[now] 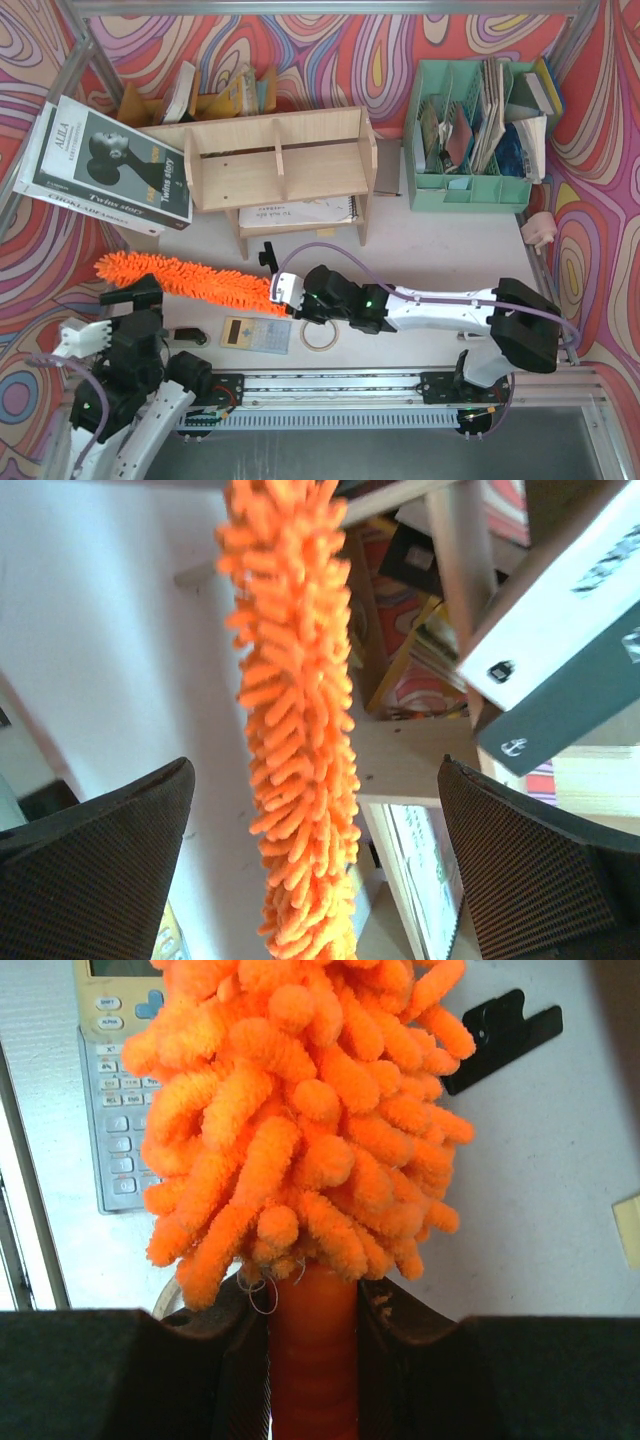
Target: Dust the bookshelf with a duster
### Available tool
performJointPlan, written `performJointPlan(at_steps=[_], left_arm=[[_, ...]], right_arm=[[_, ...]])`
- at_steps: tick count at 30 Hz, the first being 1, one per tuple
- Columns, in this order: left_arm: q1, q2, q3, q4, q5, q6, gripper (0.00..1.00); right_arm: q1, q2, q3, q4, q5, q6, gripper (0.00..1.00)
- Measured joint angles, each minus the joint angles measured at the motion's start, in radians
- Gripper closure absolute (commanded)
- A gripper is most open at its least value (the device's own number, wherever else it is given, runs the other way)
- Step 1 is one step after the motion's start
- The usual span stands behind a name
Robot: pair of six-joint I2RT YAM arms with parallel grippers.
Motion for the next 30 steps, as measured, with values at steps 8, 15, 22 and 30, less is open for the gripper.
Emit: performJointPlan(at_steps=[8, 15, 22, 30], left_arm=[[0.000, 0.055, 0.202, -0.049, -0.116, 0.230, 0.02], [0.000, 0.080, 0.286, -0.030, -0.161, 0.421, 0.02], [0.000, 0.140, 0.375, -0.011, -0.180, 0.544, 0.02], [-0.001, 0.150, 0.537, 0.034, -0.230, 0.708, 0.02]], right_arm=[[0.004, -0.055, -0.055, -0.029, 0.034, 0.103, 1.00], [0.022, -0.085, -0.105, -0.039, 0.082, 0.146, 1.00], [0.029, -0.143, -0.112, -0.065, 0.080, 0.135, 1.00], [0.047, -0.148, -0.002, -0.141, 0.058, 0.082, 1.00]])
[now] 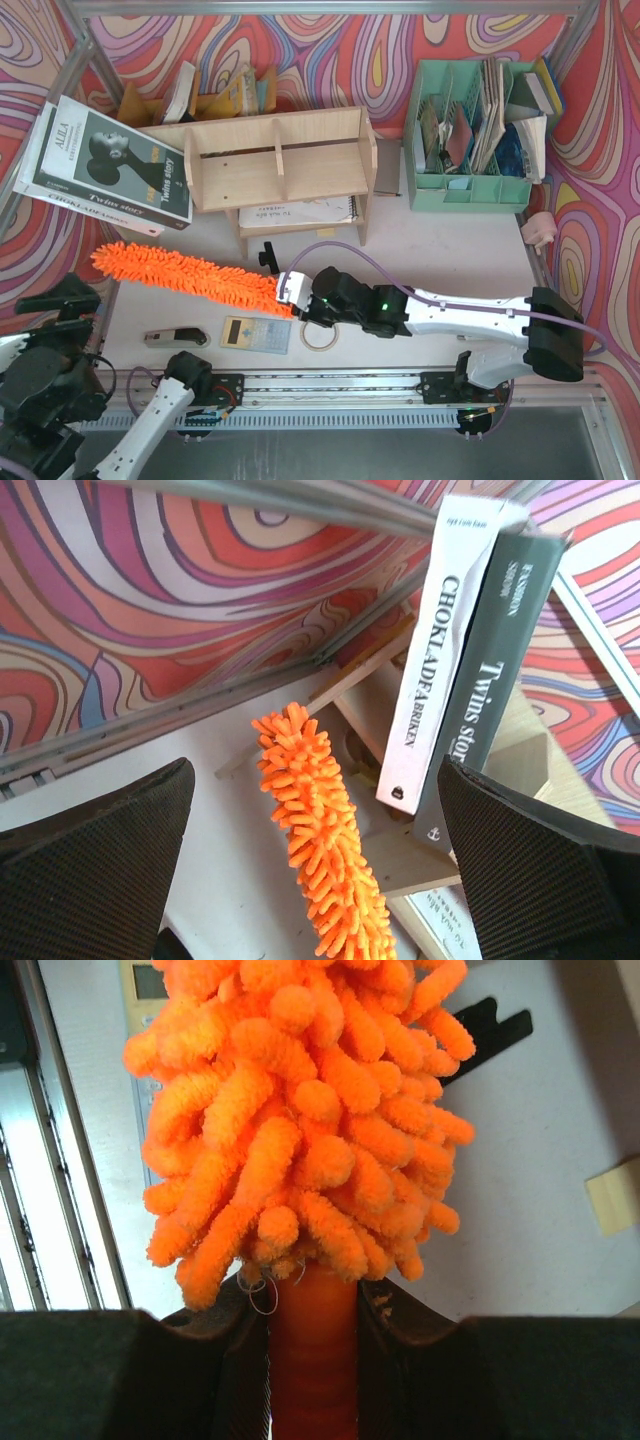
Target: Dust the bookshelf with a duster
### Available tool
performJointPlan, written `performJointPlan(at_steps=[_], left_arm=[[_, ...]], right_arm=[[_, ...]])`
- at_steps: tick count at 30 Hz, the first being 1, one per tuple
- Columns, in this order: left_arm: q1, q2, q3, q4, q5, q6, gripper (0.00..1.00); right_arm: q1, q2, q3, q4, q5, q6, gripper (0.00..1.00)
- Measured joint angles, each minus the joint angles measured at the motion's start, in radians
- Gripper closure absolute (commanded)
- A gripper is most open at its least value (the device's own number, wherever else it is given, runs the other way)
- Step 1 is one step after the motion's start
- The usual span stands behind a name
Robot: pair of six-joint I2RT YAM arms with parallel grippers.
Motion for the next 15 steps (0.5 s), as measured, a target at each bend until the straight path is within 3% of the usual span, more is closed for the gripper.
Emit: performJointPlan(at_steps=[15], left_arm=[[-0.073, 0.002, 0.047, 0.027, -0.076, 0.099, 0.02]], right_arm=[[0.000, -0.001, 0.280, -0.153, -0.003, -0.149, 1.00]])
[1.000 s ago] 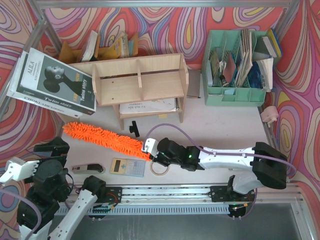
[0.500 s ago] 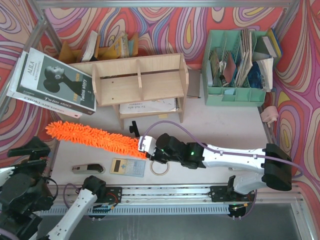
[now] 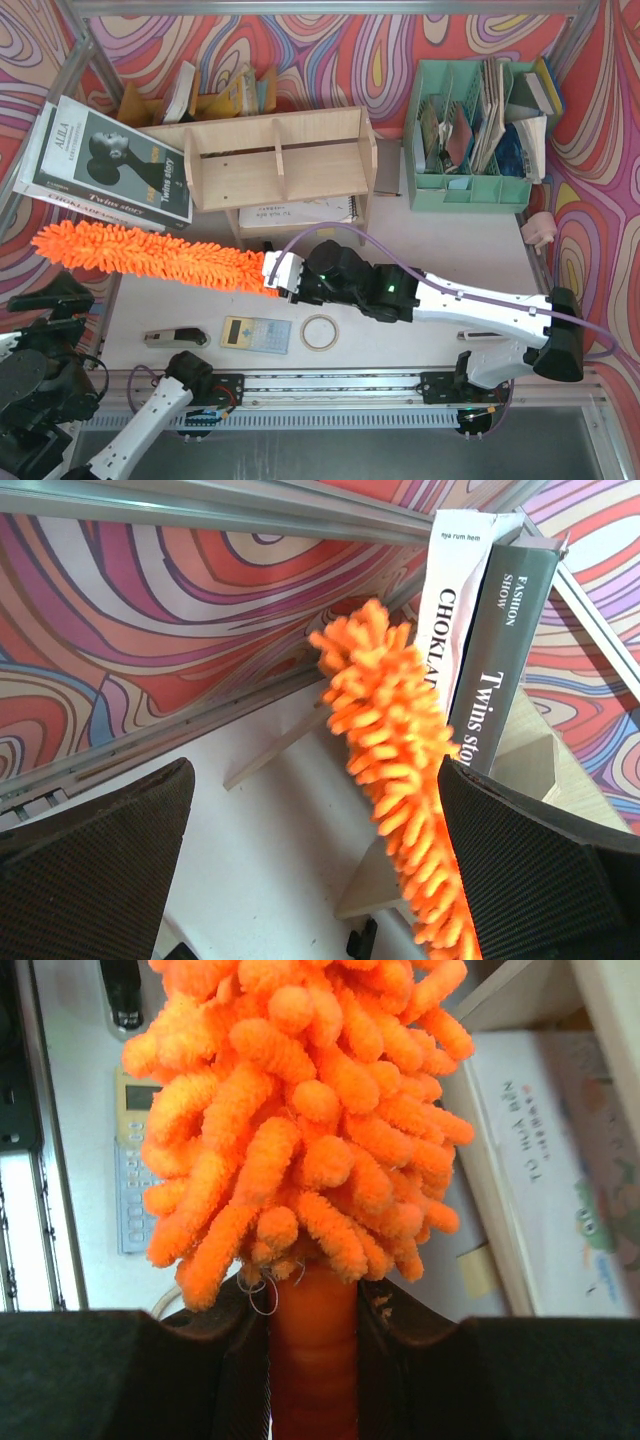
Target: Dust the bookshelf with a duster
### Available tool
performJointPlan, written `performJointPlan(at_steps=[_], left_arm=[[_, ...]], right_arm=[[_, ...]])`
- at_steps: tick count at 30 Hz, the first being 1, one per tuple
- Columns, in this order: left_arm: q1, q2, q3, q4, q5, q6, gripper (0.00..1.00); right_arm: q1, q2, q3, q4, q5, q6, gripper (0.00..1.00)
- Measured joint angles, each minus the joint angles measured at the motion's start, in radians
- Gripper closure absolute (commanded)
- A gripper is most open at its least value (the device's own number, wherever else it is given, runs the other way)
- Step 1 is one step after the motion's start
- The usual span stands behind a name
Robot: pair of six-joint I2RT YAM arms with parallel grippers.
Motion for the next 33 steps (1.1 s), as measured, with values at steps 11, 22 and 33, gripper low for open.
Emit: performJointPlan(at_steps=[11, 22, 33], left_arm=[[-0.077, -0.020, -0.019, -0.031, -0.067, -0.039, 0.02], [-0.124, -0.056, -0.028, -0.081, -0.114, -0.087, 0.02], [-0.170, -0.092, -0.045, -0.118, -0.147, -0.135, 0.02]], right_arm=[[-0.026, 0.047, 0.101, -0.034, -0.008, -0.086, 1.00], [-0.098, 0.053, 0.040, -0.063, -0.035, -0.087, 1.00], [-0.100, 0.077, 0.182, -0.089, -0.026, -0.118, 1.00]])
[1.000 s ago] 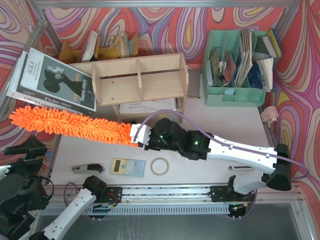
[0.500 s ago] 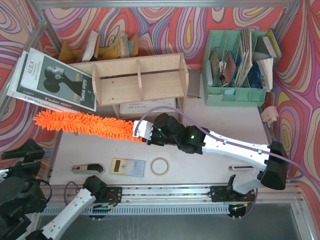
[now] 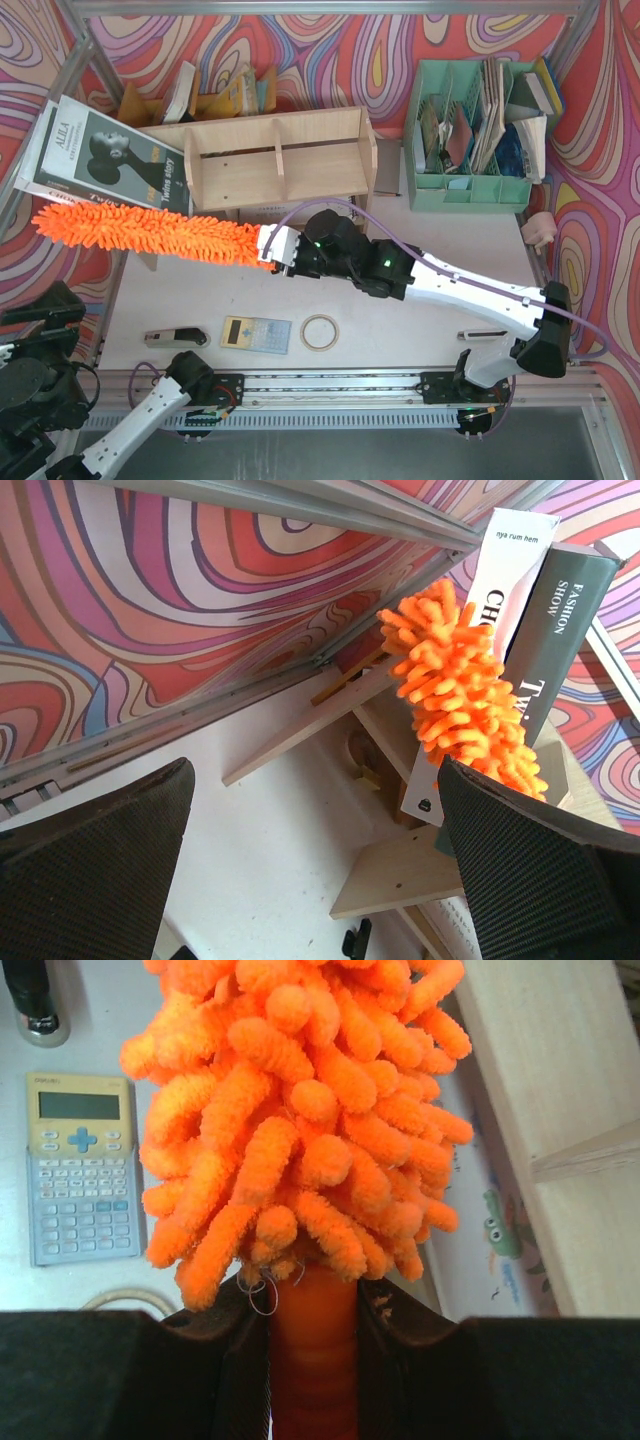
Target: Dust the bookshelf with a duster
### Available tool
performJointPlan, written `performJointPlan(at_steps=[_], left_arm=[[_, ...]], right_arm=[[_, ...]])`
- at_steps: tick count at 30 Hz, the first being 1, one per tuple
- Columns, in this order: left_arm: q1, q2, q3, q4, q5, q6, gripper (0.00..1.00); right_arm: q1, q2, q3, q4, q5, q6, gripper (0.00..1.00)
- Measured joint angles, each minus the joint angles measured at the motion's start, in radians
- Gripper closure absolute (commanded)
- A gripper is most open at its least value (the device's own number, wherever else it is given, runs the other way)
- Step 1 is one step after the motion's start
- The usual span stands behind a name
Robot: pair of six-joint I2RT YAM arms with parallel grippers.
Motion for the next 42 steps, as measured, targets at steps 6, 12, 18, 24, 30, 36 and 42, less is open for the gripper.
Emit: performJointPlan(at_steps=[6, 12, 18, 24, 30, 36, 42], left_arm=[[-0.024, -0.018, -0.006, -0.010, -0.016, -0.019, 0.02], [-0.043, -0.020, -0.016, -0.020, -0.017, -0.026, 0.02], [-0.061, -0.009, -0.022, -0.025, -0.016, -0.035, 0.02], [-0.074, 0.006, -0.039, -0.025, -0.016, -0.045, 0.02], [-0.080, 0.006, -0.041, -0.025, -0.017, -0.045, 0.02], [-0.095, 0.006, -0.041, -0.024, -0.029, -0.045, 0.02], [-0.111, 0.006, -0.050, -0.024, -0.035, -0.046, 0.02]], right_arm=[[-0.023, 0.015, 0.026, 0.000, -0.014, -0.016, 1.00], [-0.058, 0.026, -0.025, 0.024, -0.063, -0.017, 1.00], [-0.068, 0.051, -0.073, 0.023, -0.064, -0.011, 1.00], [-0.071, 0.053, -0.022, -0.018, -0.064, -0.016, 1.00], [-0.071, 0.052, 0.088, -0.022, -0.090, -0.042, 1.00], [-0.072, 0.052, 0.122, -0.025, -0.086, -0.058, 1.00], [-0.094, 0.061, 0.157, -0.025, -0.111, -0.065, 1.00]])
